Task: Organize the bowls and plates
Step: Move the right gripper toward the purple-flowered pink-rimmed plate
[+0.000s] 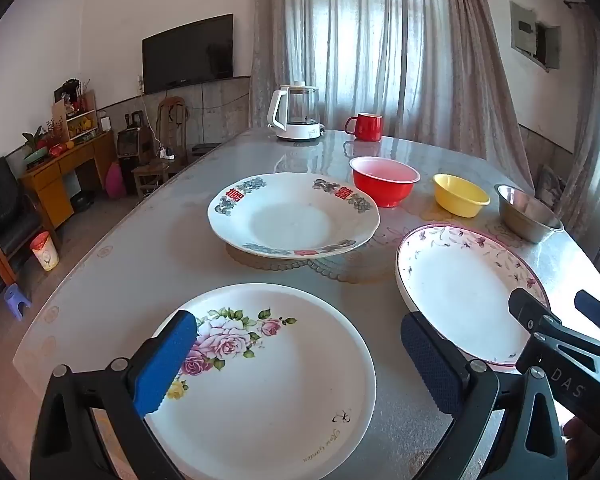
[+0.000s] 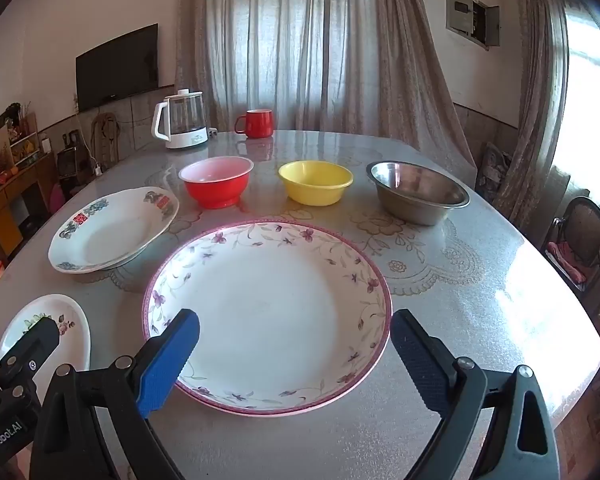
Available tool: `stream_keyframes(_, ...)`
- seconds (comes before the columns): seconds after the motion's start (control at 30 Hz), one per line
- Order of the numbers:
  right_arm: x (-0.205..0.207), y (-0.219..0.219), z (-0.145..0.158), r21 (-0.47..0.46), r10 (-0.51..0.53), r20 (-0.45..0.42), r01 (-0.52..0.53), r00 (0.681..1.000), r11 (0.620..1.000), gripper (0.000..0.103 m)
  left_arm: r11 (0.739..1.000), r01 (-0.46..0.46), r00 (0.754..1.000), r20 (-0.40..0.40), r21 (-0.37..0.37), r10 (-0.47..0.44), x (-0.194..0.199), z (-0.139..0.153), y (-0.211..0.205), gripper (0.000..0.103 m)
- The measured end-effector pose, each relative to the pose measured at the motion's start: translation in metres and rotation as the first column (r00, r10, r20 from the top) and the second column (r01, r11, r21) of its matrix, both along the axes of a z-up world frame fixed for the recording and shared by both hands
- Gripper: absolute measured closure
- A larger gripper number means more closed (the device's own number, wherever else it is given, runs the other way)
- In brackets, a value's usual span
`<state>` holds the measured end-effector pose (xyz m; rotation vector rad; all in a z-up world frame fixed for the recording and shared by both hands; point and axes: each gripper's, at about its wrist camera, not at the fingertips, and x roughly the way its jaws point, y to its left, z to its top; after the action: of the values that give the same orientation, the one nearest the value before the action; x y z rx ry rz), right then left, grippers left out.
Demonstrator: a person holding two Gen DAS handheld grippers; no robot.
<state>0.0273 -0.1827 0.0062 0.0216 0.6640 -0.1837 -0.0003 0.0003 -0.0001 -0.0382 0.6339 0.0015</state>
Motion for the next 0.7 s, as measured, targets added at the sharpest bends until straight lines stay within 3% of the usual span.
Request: stream_keyframes(0.7,-0.0009,-0.0036,0.0020,0.082,0.026,0.014,-0.027,1.000,0.996,0.005,1.000,-0.004,1.000,-0.016,0.014,0.005,0.0048,-0.0017,0.0000,0.000)
